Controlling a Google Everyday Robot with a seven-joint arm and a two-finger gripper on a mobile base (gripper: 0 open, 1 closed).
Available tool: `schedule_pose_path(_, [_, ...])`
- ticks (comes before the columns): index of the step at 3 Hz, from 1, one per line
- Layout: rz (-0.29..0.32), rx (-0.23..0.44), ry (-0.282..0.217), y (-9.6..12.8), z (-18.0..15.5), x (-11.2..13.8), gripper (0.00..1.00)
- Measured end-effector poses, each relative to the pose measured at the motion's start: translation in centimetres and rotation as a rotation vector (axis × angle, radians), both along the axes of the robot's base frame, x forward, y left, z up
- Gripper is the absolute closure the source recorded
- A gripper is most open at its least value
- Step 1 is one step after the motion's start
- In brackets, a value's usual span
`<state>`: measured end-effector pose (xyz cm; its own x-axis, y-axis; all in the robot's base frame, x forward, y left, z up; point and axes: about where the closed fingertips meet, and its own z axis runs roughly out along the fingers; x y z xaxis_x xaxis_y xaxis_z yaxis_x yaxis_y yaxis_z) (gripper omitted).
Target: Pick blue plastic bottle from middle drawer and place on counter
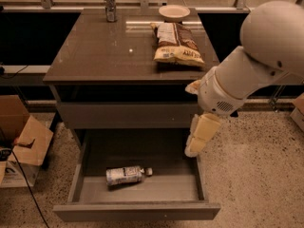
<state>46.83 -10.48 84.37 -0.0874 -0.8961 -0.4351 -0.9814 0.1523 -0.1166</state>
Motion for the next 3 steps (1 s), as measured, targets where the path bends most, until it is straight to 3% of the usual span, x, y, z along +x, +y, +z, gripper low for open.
schedule_pose_path(3, [0.049,0.078,0.027,6.0,-6.2,2.6,0.00])
